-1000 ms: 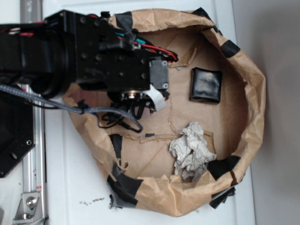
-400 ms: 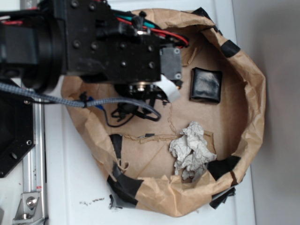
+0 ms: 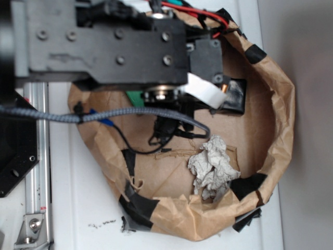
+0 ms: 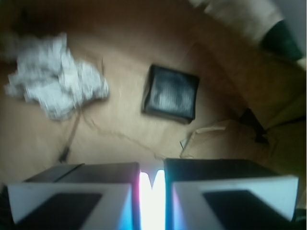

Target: Grab the green block.

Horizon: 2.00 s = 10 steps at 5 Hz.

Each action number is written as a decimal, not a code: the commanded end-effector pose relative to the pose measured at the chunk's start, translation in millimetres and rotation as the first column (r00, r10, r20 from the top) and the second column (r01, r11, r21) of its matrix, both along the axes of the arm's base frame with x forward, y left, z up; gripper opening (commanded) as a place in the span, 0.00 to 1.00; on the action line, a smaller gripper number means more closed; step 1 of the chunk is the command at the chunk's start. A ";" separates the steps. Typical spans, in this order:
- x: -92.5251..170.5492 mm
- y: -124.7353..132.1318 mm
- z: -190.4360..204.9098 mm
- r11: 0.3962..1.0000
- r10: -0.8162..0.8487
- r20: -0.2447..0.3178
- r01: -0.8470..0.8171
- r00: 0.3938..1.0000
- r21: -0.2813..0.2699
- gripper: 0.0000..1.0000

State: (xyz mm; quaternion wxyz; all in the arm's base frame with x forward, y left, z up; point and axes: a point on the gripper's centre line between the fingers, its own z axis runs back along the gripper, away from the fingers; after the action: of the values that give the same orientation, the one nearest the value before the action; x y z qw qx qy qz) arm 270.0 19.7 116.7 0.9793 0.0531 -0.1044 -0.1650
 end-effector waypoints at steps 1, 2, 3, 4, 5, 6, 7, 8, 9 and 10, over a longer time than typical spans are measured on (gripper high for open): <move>-17.5 -8.7 5.5 1.000 0.004 0.032 -0.004 0.999 0.001 1.00; -34.6 1.5 -9.4 1.000 -0.021 0.008 0.021 1.000 -0.019 1.00; -49.3 9.9 -31.3 0.998 -0.066 -0.043 0.065 0.997 -0.013 1.00; -63.5 21.0 -54.7 0.992 -0.124 -0.110 0.125 0.986 0.003 1.00; -66.8 22.2 -58.1 0.987 -0.157 -0.125 0.159 0.980 0.005 1.00; -68.4 26.0 -65.0 0.989 -0.147 -0.146 0.149 0.978 0.006 1.00; -65.6 25.1 -73.9 0.984 -0.170 -0.161 0.175 0.972 0.019 1.00; -62.3 12.8 -82.2 0.977 -0.213 -0.184 0.214 0.960 -0.011 1.00; -60.2 0.7 -82.4 0.967 -0.253 -0.183 0.254 0.950 -0.020 1.00; -55.8 -0.6 -83.4 0.968 -0.248 -0.182 0.251 0.952 -0.007 1.00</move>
State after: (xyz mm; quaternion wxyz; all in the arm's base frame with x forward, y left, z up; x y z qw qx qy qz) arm 217.0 26.7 27.9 0.9604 0.0285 -0.0149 -0.2767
